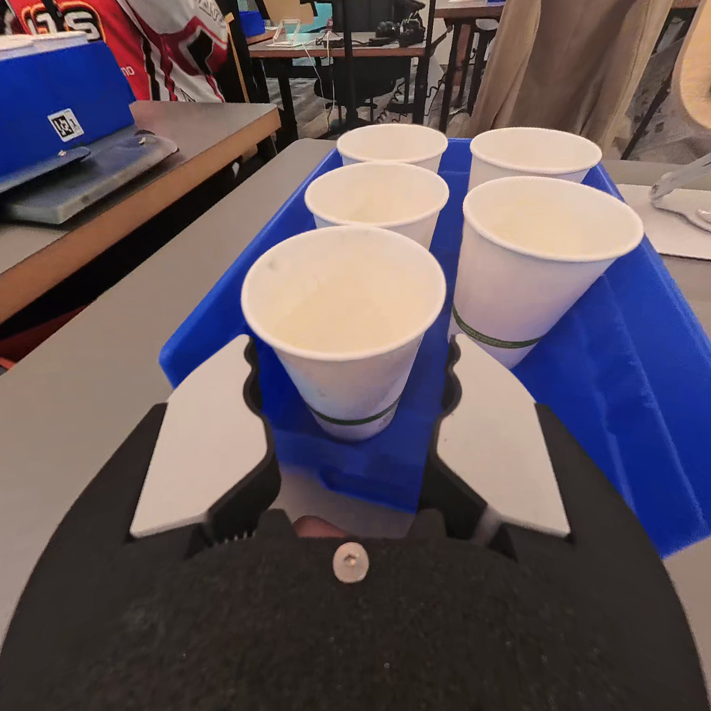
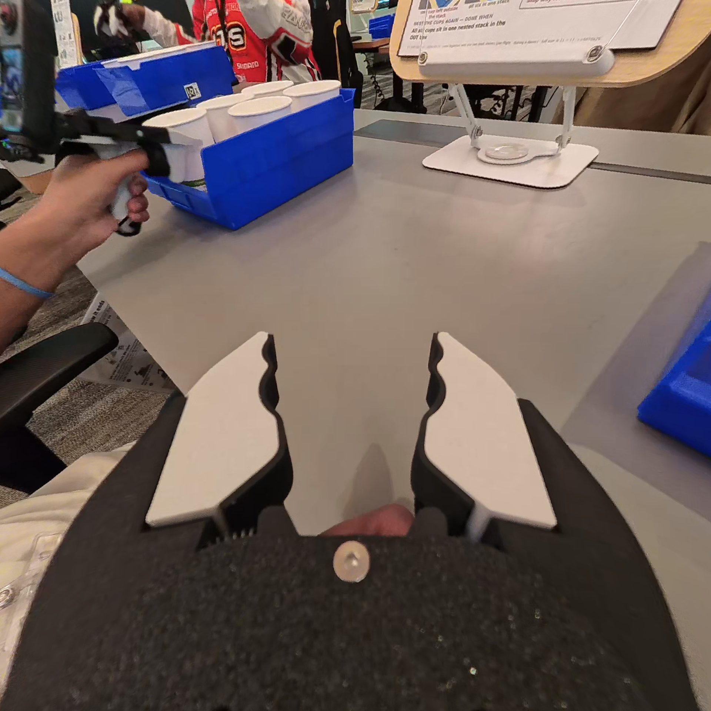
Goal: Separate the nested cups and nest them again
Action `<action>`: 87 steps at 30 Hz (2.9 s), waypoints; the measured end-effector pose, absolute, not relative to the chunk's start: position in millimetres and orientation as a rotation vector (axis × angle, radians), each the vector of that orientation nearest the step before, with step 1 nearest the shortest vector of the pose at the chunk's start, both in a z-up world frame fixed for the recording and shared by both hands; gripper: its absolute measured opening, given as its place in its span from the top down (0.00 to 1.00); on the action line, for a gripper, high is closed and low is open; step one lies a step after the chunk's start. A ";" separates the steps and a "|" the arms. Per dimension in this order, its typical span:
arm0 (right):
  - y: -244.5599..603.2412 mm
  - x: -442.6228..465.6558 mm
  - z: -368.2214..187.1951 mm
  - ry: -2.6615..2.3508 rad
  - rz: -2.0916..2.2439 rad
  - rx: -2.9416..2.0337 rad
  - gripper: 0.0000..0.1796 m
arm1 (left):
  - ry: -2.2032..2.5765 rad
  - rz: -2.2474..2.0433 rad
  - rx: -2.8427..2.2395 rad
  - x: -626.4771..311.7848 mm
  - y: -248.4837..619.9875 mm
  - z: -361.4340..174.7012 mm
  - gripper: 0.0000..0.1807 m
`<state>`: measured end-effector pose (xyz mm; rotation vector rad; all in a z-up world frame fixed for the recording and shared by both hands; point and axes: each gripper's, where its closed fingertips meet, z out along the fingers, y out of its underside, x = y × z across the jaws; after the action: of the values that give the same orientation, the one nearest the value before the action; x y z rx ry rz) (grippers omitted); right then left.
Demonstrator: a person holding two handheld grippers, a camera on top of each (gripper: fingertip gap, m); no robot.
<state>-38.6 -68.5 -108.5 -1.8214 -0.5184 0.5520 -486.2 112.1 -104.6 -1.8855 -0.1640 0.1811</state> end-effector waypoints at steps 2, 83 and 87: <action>-68.7 -40.8 -110.5 -0.528 0.548 -1.826 0.58 | -0.180 0.195 -1.891 -487.8 119.6 -105.5 0.49; 119.0 191.6 54.3 0.083 -0.144 -1.595 0.51 | 0.411 -0.337 -1.743 -269.2 -12.1 -81.0 0.60; 150.2 214.2 38.3 0.157 -0.173 -1.602 0.51 | 0.407 -0.330 -1.734 -272.5 -12.4 -78.6 0.60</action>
<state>214.2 150.2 38.3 -1.6023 0.1571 -0.1733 -272.5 -12.4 -78.6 -1.7343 0.4071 -0.3302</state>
